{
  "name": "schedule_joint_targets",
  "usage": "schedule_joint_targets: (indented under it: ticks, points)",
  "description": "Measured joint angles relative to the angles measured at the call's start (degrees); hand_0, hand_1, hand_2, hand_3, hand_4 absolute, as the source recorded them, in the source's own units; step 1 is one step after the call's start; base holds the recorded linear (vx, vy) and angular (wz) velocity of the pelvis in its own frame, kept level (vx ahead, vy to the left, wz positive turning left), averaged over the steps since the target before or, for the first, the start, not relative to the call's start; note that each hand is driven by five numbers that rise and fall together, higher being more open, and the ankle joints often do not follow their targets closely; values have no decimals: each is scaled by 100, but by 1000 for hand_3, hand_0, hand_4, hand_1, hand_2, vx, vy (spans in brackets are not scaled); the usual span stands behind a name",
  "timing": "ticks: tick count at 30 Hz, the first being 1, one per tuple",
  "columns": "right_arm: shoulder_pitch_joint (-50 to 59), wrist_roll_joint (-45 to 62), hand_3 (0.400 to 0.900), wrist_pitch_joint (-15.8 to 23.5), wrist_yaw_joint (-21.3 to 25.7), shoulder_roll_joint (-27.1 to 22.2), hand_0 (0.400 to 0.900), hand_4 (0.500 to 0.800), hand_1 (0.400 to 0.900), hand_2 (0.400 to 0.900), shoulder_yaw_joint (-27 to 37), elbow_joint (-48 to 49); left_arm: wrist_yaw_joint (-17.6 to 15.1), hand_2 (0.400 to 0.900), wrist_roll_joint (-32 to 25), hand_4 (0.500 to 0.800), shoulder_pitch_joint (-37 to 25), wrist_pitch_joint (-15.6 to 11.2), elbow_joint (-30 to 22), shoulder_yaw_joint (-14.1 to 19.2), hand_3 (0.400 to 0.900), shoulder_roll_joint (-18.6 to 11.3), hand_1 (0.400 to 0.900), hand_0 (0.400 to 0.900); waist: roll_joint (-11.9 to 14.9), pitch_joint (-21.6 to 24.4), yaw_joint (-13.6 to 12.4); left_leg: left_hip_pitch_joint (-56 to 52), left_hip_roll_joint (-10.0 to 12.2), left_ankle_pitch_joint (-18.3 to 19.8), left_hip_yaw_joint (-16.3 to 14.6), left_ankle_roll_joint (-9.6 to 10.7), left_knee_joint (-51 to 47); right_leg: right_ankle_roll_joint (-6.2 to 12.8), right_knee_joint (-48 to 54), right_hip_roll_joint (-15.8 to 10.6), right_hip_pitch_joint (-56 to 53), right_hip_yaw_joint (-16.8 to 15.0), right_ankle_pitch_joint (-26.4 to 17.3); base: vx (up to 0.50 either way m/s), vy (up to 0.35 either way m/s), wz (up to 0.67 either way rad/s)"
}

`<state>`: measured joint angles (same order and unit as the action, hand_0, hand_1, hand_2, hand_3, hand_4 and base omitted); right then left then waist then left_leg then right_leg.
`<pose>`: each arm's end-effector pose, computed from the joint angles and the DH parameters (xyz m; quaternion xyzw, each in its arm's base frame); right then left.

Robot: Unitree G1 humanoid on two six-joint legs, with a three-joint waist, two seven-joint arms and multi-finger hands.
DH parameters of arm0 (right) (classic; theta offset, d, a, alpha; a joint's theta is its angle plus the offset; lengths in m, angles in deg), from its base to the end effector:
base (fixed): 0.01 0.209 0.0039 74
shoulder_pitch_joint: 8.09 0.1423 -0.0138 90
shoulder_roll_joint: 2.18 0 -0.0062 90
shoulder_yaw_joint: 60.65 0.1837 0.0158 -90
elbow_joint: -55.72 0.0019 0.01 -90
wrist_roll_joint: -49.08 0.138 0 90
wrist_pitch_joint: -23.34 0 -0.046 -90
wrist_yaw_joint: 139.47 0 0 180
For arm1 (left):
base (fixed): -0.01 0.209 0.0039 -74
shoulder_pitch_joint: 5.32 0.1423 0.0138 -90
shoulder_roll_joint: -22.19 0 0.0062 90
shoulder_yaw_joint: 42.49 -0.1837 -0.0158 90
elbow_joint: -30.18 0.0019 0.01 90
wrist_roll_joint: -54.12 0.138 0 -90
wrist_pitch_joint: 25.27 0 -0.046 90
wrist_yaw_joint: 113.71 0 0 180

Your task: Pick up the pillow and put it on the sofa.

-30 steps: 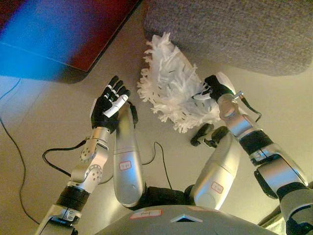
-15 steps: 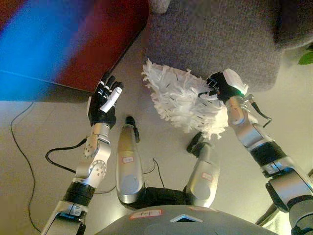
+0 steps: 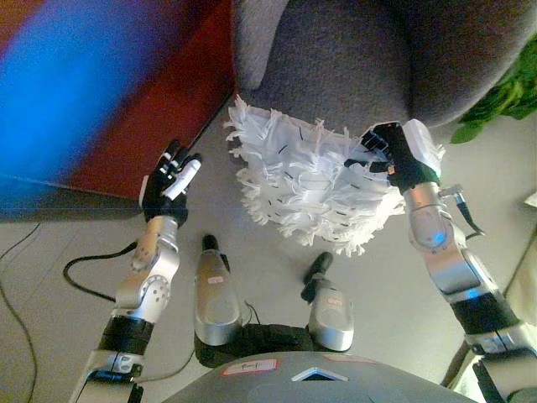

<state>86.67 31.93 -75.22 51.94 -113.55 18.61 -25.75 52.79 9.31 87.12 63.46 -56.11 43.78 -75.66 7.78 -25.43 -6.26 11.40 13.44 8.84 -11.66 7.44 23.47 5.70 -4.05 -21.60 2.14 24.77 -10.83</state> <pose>0.2155 -0.2192 0.0974 -0.4524 -0.0763 -0.0253 0.8882 0.1931 0.2219 0.0380 -0.1735 0.0741 0.1182 0.9749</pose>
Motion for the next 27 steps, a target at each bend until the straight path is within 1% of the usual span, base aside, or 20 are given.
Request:
schedule_joint_targets:
  ticks: [1,2,3,4,5,7,10,13,15,16,18,21,22,24,25,26,27]
  points:
    - [-133,-34,400,57,37,0,400,500,400,400,135,145,23,900,0,800,103,21,1,85,900,2,900,900,69,116,-1,-102,-12,-25,-70,1,-94,-44,40,1,-1,-7,-74,51,35,-7]
    - [-224,-56,400,142,58,0,400,500,400,400,257,236,23,900,0,800,183,31,2,118,900,1,900,900,107,243,15,-191,-20,-33,-133,4,-190,-39,92,6,-4,-5,-165,63,50,-3]
    - [-286,-63,400,207,67,2,400,500,400,400,367,318,34,900,0,800,262,58,3,145,900,3,900,900,110,375,15,-252,-39,-40,-133,5,-279,-98,128,10,-24,-3,-221,61,48,0]
    - [-333,-83,400,293,82,-1,400,500,400,400,456,355,40,900,0,800,337,107,3,161,900,3,900,900,112,558,92,-300,-70,-60,-136,-5,-375,-157,162,6,-46,-2,-271,87,55,2]
    - [-335,-96,400,319,82,-5,400,500,400,400,501,402,61,900,-1,800,401,143,5,187,900,2,900,900,108,673,147,-397,-103,-99,-137,-11,-495,-148,180,-5,-102,-4,-335,95,38,3]
    - [-466,-94,400,499,80,-14,400,500,400,400,663,466,125,900,-2,800,518,144,4,191,900,3,900,900,107,928,127,-632,-139,-167,-225,6,-777,-116,181,-14,-147,-42,-396,111,17,7]
    - [-568,-46,400,654,43,-159,400,500,400,400,710,521,161,900,-5,800,722,146,5,256,900,3,900,900,96,1244,141,-868,-162,-273,-267,35,-1104,-116,184,-1,-232,-46,-397,149,-20,16]
    - [-565,210,400,656,-155,-538,400,500,400,400,714,491,221,900,-7,800,756,181,5,269,900,5,900,900,79,1367,135,-1010,-183,-405,-223,57,-1359,-115,271,28,-366,14,-396,171,-63,27]
    - [-559,351,400,632,-308,-694,400,500,400,400,713,450,305,900,-7,800,773,191,5,272,900,7,900,900,83,1412,124,-1057,-178,-469,-170,88,-1470,-114,413,87,-483,97,-395,199,-106,30]
    - [-534,430,400,615,-379,-745,400,500,400,400,713,380,340,900,-7,800,774,243,5,275,900,6,900,900,90,1430,112,-1055,-175,-509,-133,101,-1517,-113,505,114,-541,133,-395,177,-112,26]
    - [-481,613,400,504,-460,-767,400,500,400,400,713,159,409,900,-6,800,803,355,2,277,900,9,900,900,95,1456,108,-1060,-165,-584,-43,129,-1610,-113,624,176,-648,266,-394,160,-121,25]
    - [-383,886,400,259,-550,-897,400,500,400,400,709,-356,532,900,-5,800,930,529,-18,286,900,2,900,900,98,1467,-34,-1054,-156,-670,58,153,-1705,-112,742,229,-738,353,-394,150,-126,22]
    - [-316,930,400,230,-552,-923,400,500,400,400,691,-602,566,900,-5,800,985,572,-19,310,900,-2,900,900,105,1472,-86,-1047,-157,-702,76,156,-1740,-112,768,240,-753,379,-393,123,-124,22]
    - [21,1078,400,167,-549,-923,400,500,400,400,520,-1426,639,900,-5,800,1082,693,-29,322,900,-131,900,900,112,1475,-228,-1038,-149,-759,137,171,-1791,-107,817,271,-797,436,-390,75,-132,22]
    - [219,1136,400,114,-544,-923,400,500,400,400,417,-1842,687,900,-5,800,1131,733,-51,331,900,-211,900,900,116,1475,-242,-1023,-150,-799,191,172,-1822,-107,845,288,-827,474,-390,34,-152,22]
    - [423,1230,400,107,-507,-933,400,500,400,400,323,-2332,699,900,-5,800,1194,833,-186,346,900,-325,900,900,131,1471,-345,-1012,-149,-852,226,181,-1875,-98,889,311,-844,554,-383,6,-164,24]
    - [631,1295,400,96,-448,-940,400,500,400,400,265,-2783,736,900,-6,800,1230,878,-312,360,900,-426,900,900,156,1458,-444,-988,-146,-895,247,193,-1904,-50,896,317,-843,613,-346,-2,-179,28]
